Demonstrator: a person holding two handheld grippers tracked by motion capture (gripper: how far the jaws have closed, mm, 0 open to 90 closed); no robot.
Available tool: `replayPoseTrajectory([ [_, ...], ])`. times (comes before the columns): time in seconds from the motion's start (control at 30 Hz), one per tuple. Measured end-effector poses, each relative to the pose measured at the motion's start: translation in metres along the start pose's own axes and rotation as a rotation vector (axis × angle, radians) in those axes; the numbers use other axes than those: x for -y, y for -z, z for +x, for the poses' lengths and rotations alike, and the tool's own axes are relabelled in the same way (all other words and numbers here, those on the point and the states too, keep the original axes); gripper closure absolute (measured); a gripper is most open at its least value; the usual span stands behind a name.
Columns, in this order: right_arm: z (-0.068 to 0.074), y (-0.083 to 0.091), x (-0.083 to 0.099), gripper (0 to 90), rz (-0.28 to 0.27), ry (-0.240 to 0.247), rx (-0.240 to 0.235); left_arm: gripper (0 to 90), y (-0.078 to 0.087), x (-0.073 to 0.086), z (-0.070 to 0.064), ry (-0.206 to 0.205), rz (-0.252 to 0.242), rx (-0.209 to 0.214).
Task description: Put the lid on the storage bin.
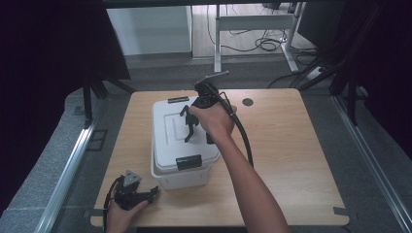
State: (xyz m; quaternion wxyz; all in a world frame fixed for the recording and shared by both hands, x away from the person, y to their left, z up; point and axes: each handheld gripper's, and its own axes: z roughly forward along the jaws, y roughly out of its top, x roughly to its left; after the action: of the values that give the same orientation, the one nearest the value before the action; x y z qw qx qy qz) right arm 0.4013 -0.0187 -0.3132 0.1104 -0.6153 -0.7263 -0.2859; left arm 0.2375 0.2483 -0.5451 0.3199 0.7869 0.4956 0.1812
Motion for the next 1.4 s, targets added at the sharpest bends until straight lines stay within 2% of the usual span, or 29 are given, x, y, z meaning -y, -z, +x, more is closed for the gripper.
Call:
replayPoseTrajectory([
  [0.47,0.000,-0.025,0.005,84.8,0.035,-0.038,0.005,12.5,0.000,0.000,0.000,0.000,0.000,0.000],
  [0.93,-0.013,-0.043,0.008,84.8,0.052,-0.107,-0.032,12.5,0.000,0.000,0.000,-0.001,0.001,0.001],
  [1.2,-0.013,-0.048,0.011,84.0,0.059,-0.096,-0.029,12.4,0.000,0.000,0.000,-0.001,0.001,0.001],
  [1.33,-0.014,-0.044,0.011,70.7,0.030,-0.059,-0.035,12.4,0.000,0.000,0.000,-0.002,0.001,0.001],
  [1.4,-0.017,-0.038,0.012,59.6,-0.017,-0.019,-0.055,12.4,0.000,0.000,0.000,-0.001,0.001,0.001],
])
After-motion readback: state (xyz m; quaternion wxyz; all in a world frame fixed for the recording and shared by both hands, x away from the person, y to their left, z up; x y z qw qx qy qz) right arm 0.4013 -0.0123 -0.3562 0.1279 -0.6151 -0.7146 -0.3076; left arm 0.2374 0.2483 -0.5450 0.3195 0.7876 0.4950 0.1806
